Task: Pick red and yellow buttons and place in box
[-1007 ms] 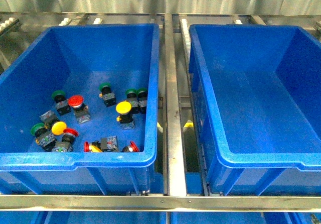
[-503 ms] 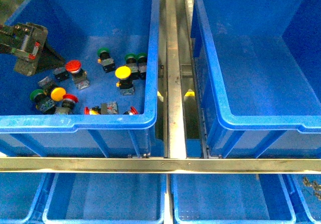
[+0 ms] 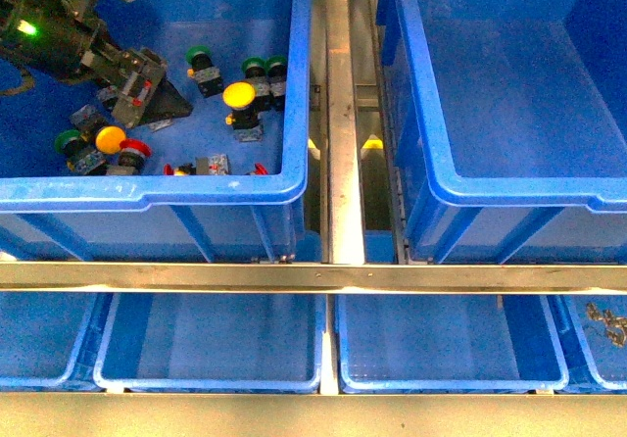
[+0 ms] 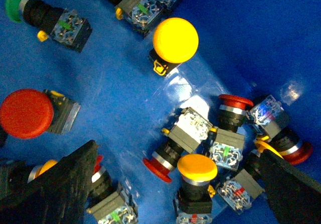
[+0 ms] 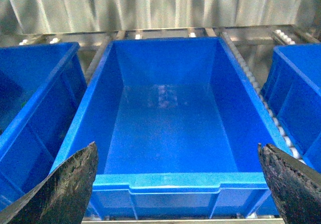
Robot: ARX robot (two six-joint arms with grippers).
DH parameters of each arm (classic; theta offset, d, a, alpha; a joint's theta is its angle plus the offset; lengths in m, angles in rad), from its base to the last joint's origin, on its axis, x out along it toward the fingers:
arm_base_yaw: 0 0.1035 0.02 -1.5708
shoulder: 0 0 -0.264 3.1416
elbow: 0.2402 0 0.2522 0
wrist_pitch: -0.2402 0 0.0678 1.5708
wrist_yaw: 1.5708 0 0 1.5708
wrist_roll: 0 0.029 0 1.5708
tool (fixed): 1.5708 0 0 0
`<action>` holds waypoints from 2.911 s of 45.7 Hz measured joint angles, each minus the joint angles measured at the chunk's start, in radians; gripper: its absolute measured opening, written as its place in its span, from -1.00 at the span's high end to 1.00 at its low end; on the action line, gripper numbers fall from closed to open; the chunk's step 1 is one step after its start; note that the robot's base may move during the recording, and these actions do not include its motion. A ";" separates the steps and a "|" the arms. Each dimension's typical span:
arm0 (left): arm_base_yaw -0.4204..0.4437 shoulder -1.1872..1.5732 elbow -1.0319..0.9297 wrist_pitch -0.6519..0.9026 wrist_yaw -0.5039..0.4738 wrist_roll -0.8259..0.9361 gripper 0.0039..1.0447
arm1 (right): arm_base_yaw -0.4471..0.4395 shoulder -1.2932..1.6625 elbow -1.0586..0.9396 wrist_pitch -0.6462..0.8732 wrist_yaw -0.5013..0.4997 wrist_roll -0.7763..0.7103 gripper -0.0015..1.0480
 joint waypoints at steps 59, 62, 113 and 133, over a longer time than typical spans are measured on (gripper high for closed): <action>-0.086 0.436 0.505 -0.036 0.060 0.018 -0.85 | 0.000 0.000 0.000 0.000 0.000 0.000 -0.86; -0.086 0.443 0.509 -0.038 0.060 0.014 -0.85 | 0.000 0.000 0.000 0.000 0.000 0.000 -0.86; -0.089 0.477 0.543 0.027 0.058 -0.091 0.36 | 0.000 0.000 0.000 0.000 0.000 0.000 -0.86; -0.005 0.249 0.176 0.354 0.023 -0.381 0.36 | 0.000 0.000 0.000 0.000 0.000 0.001 -0.86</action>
